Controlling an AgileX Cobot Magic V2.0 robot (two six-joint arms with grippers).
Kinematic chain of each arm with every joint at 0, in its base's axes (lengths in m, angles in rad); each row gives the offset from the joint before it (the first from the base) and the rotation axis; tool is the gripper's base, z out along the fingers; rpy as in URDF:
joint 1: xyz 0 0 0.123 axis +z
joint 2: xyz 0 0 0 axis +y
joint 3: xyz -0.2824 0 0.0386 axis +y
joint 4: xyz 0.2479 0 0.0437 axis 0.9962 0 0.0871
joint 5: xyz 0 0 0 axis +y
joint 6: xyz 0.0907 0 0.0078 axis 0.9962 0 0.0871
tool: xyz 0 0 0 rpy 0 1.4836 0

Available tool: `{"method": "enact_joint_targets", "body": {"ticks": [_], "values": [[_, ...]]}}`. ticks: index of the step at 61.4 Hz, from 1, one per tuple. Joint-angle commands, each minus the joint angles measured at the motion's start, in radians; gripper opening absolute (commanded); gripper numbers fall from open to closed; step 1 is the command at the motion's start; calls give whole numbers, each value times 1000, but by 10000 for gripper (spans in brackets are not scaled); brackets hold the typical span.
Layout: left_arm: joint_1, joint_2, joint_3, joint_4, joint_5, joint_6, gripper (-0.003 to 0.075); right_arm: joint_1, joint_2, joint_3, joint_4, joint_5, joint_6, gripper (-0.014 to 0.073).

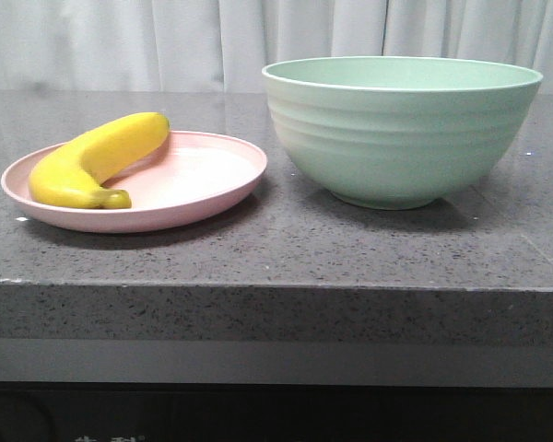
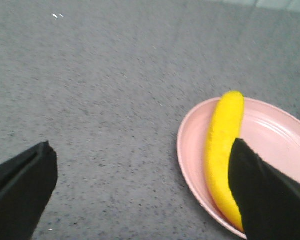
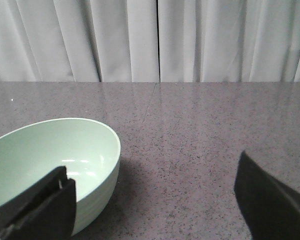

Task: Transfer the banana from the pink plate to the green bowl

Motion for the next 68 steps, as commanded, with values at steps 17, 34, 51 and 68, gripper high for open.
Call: {"method": "enact_joint_targets", "body": {"ticks": [17,34,51,68], "values": [[-202,422,-321,-5,111,8,682,-8,15,-32,-8,-97,-2,652],[-261,551,-369,-5,99,8,603,-8,15,-30,-8,-97,-2,652],[-257,589,-369,-4,86,8,596,-8,15,-30,-8,-97,-2,652],[-257,640,-369,-4,86,8,596,-8,15,-30,-8,-97,-2,652]]}}
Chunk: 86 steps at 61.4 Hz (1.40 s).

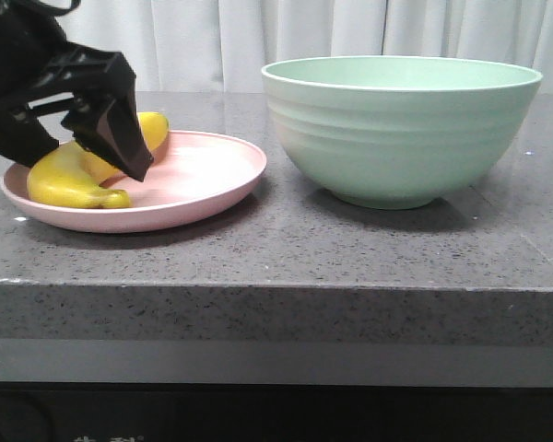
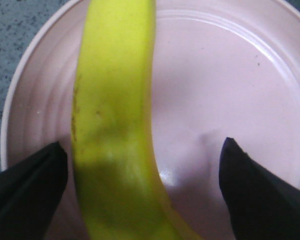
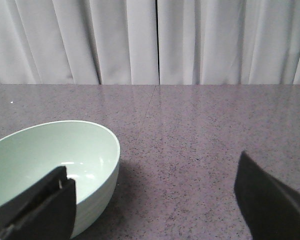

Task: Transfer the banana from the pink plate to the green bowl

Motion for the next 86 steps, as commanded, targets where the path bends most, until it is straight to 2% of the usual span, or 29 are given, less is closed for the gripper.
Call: {"method": "enact_joint_targets", "body": {"ticks": [1,11,16,38,46,61,77,86], "values": [[-2,-23,-34,-8,-52,2,596,-8,14,-30,-8,-89,-2,652],[-2,-1,-34,-8,-52,2,567,-8,14,-30,-8,-89,-2,652],[-2,7,-34,-8,-52,2,521,-8,14,-30,-8,-89,-2,652],[-2,5,-54,-7,-82,2,129,-8,14,-30,-8,-89,-2,652],[-2,-14,-81,-7,-73,2,21,-8,14,-30,-8,-89,-2,652],[-26,-147,-88,-11,-19,2,0,-8,24,-32,12,-70,-2,652],[-208,-347,-16,-11,4,15,0,17,145,-101,338,43,-4,652],[-335,-406,4,-11,4,17,0,104,259,-149,466,91,-35,652]]}}
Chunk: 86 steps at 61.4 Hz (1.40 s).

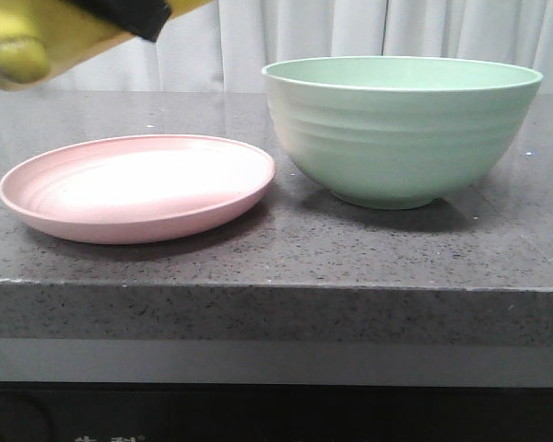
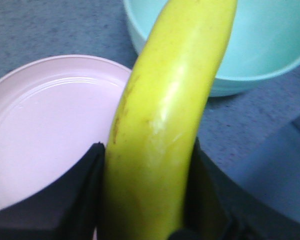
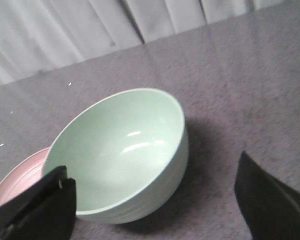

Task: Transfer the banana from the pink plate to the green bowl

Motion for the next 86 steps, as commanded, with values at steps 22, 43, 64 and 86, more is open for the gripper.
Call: {"method": "enact_joint_targets", "body": {"ticks": [22,43,64,86], "values": [[-185,-48,-18,-15,-59,0,0,369,282,-153,408,-114,-176,652],[-185,-48,-18,-15,-59,0,0,456,424,-275,529,-52,-188,652],[-185,-48,-18,-15,-59,0,0,456,510,-295,831,64,-393,533],[-185,-48,-18,-15,-59,0,10,456,552,-295,970,116,-501,96]]}}
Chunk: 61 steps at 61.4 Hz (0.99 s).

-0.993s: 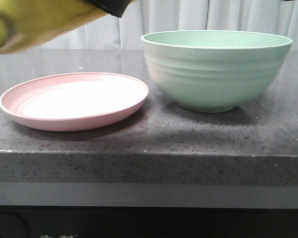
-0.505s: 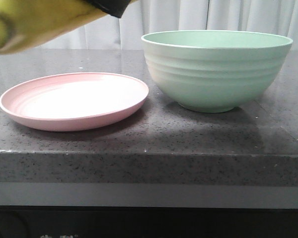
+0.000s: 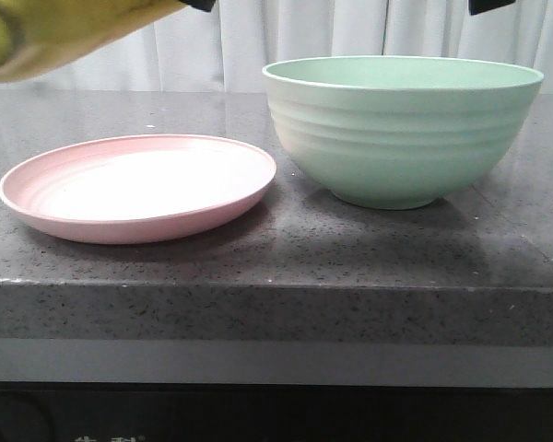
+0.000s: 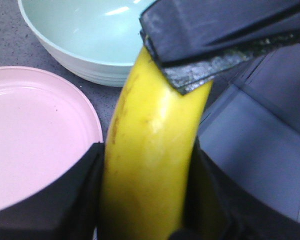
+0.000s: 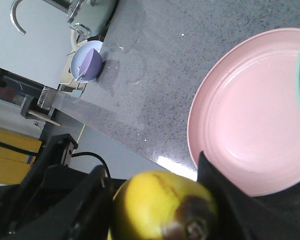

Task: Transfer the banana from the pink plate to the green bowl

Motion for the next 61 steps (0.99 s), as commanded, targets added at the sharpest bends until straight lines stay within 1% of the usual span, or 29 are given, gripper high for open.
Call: {"method": "enact_joint_targets", "body": {"ticks": [1,4,8,12,17,20,24,28,34,39,53,61], "values": [[-10,-11,-30,-33,-68,4,15,5,-10,-39,71,68,-26,97],[-10,-11,-30,-33,-68,4,50,5,-7,-39,69,68,-29,97],[-10,-11,-30,-33,-68,4,148,5,0,-41,68,75,-43,97],[-10,-11,-30,-33,-68,4,264,5,13,-45,67,83,-55,97],[-10,-11,-30,-23,-68,4,468,2,33,-55,53,90,-62,98],[-10,-11,-30,-21,-68,4,545,-4,48,-65,42,96,-65,98],[-10,-11,-30,-19,-68,4,617,-20,71,-89,26,114,-65,98],[-10,-11,-30,-19,-66,4,639,-43,92,-116,-3,130,-65,98],[-10,-20,-30,-19,-64,4,639,-84,129,-176,-49,143,-65,98],[-10,-37,-30,-10,-64,4,639,-139,164,-248,-78,171,-65,98],[-10,-67,-30,23,-64,4,639,-293,208,-433,-147,338,-65,98],[-10,-67,-30,23,-60,4,638,-380,209,-530,-276,357,-65,98]]}}
